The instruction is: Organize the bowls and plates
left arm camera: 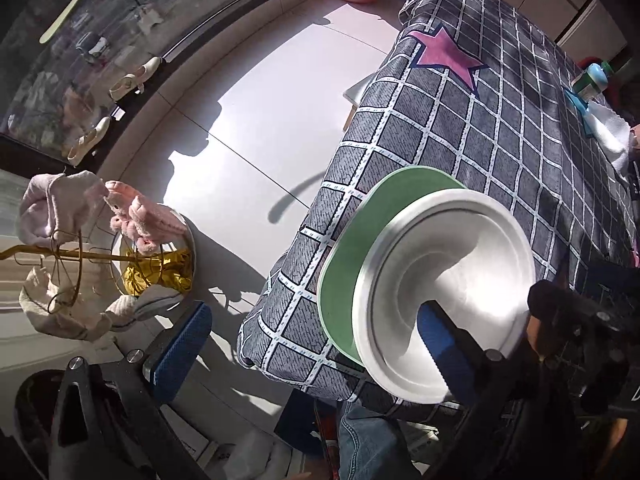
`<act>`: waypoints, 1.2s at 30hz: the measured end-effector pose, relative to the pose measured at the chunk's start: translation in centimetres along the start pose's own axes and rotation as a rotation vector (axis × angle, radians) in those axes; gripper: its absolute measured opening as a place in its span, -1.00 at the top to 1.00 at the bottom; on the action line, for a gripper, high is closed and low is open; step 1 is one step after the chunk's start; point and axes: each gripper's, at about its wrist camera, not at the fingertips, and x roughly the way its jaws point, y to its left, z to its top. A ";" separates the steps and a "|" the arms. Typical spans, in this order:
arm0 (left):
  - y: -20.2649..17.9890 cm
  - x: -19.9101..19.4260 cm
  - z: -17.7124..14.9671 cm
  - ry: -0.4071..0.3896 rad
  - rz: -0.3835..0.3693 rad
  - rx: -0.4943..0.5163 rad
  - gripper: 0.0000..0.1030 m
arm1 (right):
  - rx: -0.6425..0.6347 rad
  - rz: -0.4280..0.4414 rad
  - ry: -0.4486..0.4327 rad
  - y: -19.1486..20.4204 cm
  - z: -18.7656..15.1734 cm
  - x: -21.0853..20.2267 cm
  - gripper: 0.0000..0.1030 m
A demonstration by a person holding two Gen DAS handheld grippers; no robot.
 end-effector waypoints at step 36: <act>-2.2 -0.8 -3.0 0.020 0.033 0.103 -0.99 | 0.035 0.006 0.033 -0.4 -1.0 -0.4 -1.00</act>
